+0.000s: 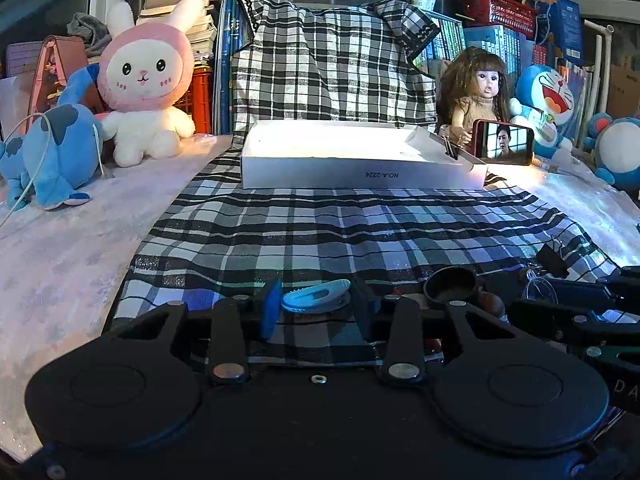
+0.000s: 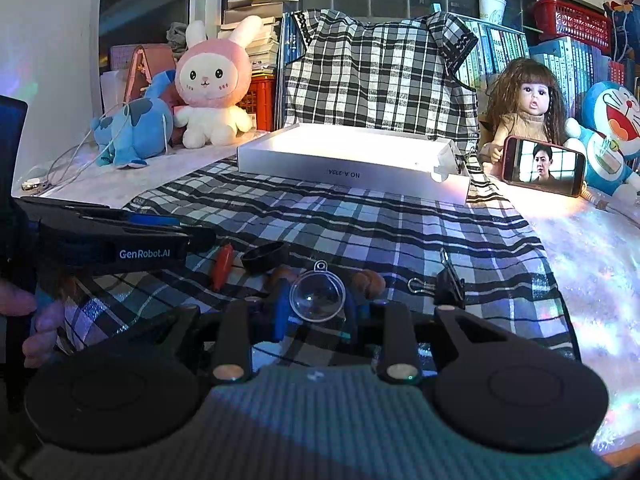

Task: Organize rigid objects
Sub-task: 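Grasp the blue-white clip with the left tool while the right tool grasps the clear ball, then carry the blue-white clip and clear ball with both tools into the white box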

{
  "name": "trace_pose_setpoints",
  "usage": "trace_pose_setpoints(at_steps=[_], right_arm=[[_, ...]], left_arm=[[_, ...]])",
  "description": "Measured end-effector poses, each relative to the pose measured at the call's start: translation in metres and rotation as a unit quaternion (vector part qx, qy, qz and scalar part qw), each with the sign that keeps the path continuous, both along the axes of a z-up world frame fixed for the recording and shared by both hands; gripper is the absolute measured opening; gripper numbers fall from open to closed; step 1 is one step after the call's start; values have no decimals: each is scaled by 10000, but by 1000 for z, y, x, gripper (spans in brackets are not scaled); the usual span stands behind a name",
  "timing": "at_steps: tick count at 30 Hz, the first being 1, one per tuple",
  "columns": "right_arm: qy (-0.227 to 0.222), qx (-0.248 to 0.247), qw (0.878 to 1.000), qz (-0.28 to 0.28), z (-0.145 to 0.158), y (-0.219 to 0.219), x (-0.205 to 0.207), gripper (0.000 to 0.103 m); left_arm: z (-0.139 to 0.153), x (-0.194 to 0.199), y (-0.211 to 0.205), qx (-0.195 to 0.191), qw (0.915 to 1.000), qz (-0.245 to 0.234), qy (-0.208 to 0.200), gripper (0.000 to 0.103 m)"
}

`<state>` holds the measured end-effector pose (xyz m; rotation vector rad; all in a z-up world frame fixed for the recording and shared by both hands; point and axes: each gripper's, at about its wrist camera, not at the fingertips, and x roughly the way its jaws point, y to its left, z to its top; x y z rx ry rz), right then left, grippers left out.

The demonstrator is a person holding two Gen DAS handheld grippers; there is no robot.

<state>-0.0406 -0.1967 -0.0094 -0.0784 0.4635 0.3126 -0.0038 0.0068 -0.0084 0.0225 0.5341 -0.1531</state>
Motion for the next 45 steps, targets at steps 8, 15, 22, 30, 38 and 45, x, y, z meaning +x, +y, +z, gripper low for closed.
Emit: trace_pose_setpoints(at_steps=[8, 15, 22, 30, 38, 45], right_arm=[[-77, 75, 9999, -102, 11, -5, 8, 34], [-27, 262, 9992, -314, 22, -15, 29, 34], [80, 501, 9973, -523, 36, -29, 59, 34], [268, 680, 9955, -605, 62, -45, 111, 34], [780, 966, 9901, -652, 85, -53, 181, 34], [1071, 763, 9880, -813, 82, -44, 229, 34]], left_arm=[[14, 11, -3, 8, 10000, -47, -2, 36], [31, 34, -6, -48, 9999, -110, 38, 36], [50, 60, -10, 70, 9998, -153, -135, 36], [81, 108, -7, -41, 9992, -376, -108, 36], [89, 178, -3, -327, 9987, -191, 328, 36], [78, 230, 0, -407, 9974, 20, 588, 36]])
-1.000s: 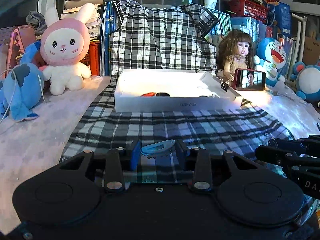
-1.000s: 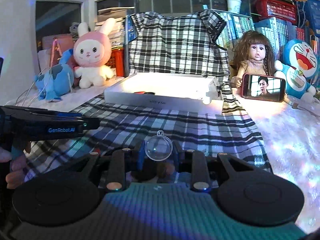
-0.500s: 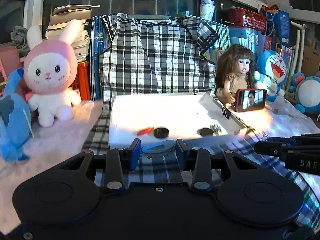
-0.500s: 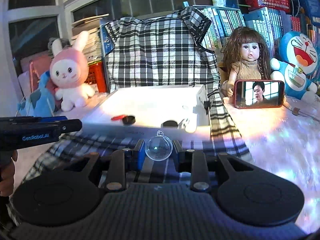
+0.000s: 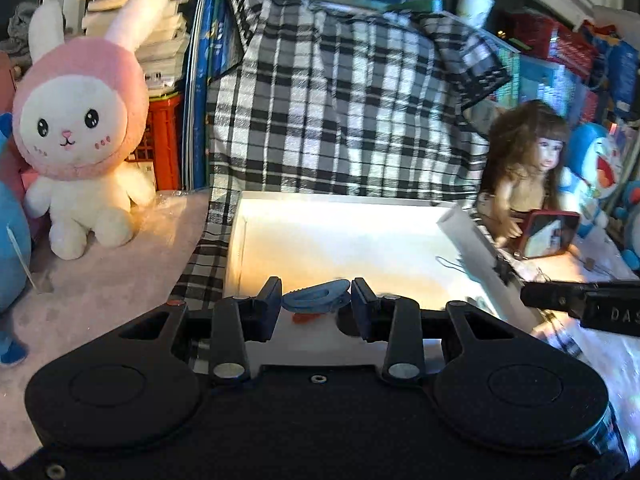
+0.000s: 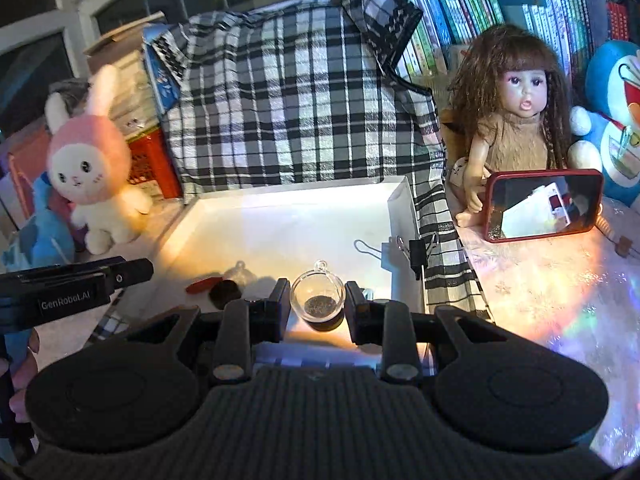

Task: Organize rigid objects
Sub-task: 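Carry the blue-white clip and clear ball with both tools into the white box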

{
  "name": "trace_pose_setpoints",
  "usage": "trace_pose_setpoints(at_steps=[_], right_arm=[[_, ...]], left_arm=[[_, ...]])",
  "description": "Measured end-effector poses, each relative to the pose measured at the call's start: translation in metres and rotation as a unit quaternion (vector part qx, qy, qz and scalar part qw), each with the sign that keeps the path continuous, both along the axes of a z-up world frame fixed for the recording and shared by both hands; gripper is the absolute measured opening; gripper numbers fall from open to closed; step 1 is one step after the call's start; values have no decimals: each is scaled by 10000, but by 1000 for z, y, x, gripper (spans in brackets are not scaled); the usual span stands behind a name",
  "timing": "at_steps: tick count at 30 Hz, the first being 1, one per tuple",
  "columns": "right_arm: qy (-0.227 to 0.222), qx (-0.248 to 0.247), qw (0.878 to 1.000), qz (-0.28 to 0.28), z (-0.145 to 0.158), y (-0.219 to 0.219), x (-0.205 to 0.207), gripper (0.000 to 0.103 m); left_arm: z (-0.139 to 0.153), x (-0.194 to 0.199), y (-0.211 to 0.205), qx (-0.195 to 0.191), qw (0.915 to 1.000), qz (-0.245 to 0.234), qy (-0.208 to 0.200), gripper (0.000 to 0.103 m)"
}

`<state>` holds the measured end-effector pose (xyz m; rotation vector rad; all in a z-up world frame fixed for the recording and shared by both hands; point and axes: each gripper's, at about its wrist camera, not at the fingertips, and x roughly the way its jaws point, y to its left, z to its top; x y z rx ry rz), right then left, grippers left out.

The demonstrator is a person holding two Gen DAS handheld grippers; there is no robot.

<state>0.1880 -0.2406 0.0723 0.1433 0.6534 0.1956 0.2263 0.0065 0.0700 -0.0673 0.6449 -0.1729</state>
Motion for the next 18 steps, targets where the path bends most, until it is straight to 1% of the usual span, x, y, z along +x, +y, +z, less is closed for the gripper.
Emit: trace_pose_setpoints(at_steps=[4, 7, 10, 14, 18], right_arm=[[206, 29, 9998, -53, -9, 4, 22, 34], [306, -1, 9995, -87, -16, 9, 36, 34], [401, 9, 9991, -138, -23, 11, 49, 34], [542, -41, 9983, -223, -35, 12, 63, 34], [613, -102, 9977, -279, -44, 12, 72, 34]], left_arm=[[-10, 26, 2, -67, 9997, 190, 153, 36], [-20, 41, 0, 4, 9993, 279, 268, 36], [-31, 52, -3, 133, 9990, 296, 318, 36], [-40, 62, -4, 87, 9985, 357, 399, 36], [-47, 69, -3, 135, 9981, 415, 444, 36]])
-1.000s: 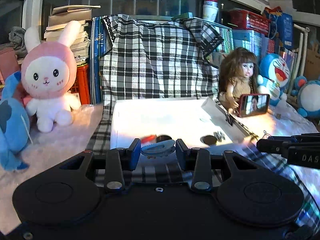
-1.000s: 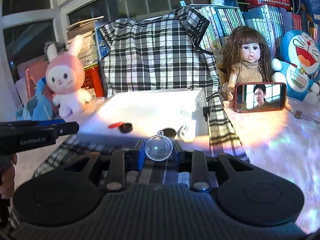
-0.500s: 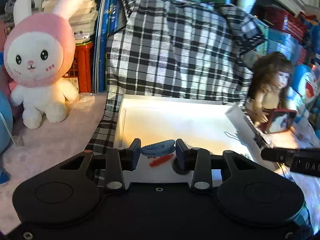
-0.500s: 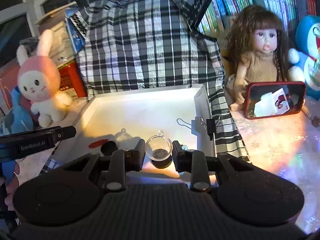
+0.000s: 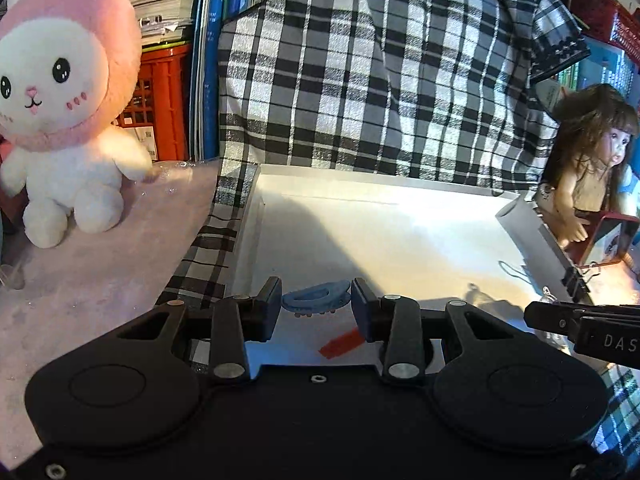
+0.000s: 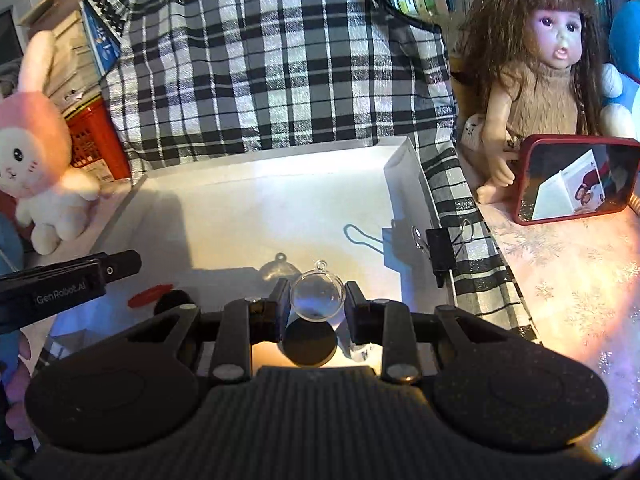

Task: Organize rigid objects
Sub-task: 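Carry the blue-white clip and clear ball with both tools into the white box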

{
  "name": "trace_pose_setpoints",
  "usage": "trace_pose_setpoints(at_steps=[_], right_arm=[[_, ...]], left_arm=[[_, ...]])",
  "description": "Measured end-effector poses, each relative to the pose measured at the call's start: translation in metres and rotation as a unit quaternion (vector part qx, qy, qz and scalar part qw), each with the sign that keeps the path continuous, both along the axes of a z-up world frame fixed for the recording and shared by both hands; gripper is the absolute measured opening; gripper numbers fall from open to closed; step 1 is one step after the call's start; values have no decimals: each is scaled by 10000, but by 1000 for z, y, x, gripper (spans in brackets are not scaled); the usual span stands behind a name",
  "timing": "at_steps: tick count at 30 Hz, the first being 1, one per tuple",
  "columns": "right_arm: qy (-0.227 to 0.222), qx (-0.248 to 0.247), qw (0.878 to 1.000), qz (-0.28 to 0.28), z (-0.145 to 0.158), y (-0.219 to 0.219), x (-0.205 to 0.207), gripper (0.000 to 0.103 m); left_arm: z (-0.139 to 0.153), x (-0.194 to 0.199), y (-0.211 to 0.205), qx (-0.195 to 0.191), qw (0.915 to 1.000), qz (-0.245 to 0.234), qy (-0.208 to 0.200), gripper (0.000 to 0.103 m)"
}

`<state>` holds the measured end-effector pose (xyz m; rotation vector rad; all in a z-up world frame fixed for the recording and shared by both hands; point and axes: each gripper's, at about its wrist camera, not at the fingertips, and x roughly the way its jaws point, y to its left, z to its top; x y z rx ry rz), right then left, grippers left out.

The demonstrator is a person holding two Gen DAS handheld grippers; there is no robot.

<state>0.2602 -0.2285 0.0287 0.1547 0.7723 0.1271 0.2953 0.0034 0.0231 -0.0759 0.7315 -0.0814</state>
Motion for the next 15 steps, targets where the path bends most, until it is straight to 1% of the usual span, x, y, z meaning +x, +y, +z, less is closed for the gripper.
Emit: trace_pose_setpoints(at_steps=[6, 9, 15], right_arm=[[29, 6, 10000, -19, -4, 1, 7, 34], [44, 7, 10000, -22, -5, 2, 9, 34], [23, -2, 10000, -6, -9, 3, 10, 34]], left_arm=[[-12, 6, 3, -17, 9999, 56, 99, 36], [-15, 7, 1, 65, 10000, 11, 64, 36], [-17, 8, -4, 49, 9999, -85, 40, 36]])
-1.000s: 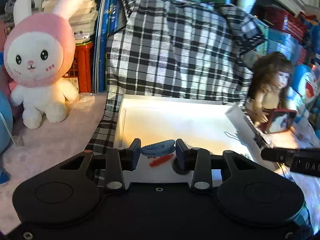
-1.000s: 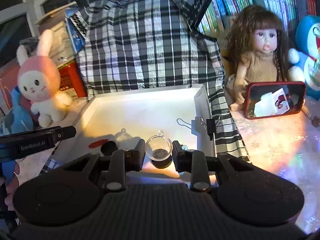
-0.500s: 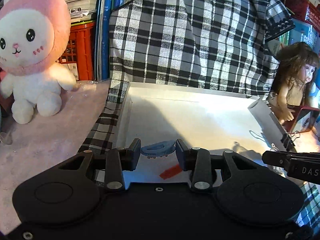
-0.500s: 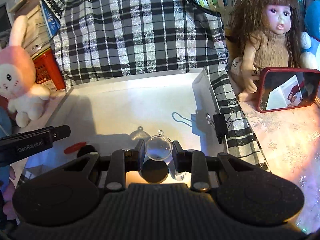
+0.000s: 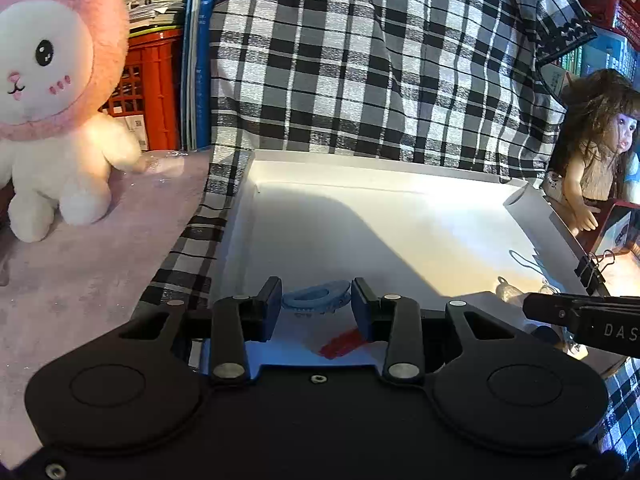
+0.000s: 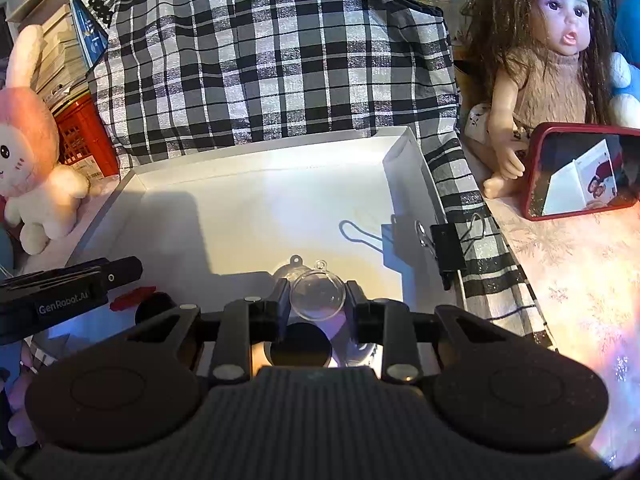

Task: Organize rigid objects
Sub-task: 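Carry the blue-white clip and clear ball with both tools into the white box, then open the left tool to drop the clip while the right tool releases the ball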

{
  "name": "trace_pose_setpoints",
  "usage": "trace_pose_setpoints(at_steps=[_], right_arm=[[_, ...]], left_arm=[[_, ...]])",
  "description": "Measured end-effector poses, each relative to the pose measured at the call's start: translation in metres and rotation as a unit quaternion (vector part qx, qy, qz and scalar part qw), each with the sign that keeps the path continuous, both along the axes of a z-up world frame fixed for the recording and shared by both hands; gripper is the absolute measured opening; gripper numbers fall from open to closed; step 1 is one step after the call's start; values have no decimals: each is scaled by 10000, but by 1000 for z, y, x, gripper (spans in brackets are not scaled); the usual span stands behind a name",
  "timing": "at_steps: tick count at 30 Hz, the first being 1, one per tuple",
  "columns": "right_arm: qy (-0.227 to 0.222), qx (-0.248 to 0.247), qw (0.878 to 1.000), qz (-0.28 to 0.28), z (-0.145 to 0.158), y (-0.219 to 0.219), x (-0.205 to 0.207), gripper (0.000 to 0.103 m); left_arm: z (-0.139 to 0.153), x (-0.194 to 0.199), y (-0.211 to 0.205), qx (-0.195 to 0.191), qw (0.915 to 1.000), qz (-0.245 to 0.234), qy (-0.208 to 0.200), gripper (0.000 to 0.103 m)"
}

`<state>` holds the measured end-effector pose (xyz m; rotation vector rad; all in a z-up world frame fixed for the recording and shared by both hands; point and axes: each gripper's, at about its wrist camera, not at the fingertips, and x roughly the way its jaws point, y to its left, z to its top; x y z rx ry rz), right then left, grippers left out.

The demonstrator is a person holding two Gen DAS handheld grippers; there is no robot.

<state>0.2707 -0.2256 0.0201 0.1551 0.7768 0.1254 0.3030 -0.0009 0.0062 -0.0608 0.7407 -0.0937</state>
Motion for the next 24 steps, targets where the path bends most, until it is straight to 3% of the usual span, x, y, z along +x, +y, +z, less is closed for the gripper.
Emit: trace_pose_setpoints(at_steps=[20, 24], right_arm=[[-45, 59, 10000, 3, -1, -1, -1, 35], [-77, 104, 9999, 4, 0, -2, -2, 38]], left_arm=[[-5, 0, -9, 302, 9995, -103, -74, 36], [-3, -2, -9, 243, 9996, -97, -80, 41]])
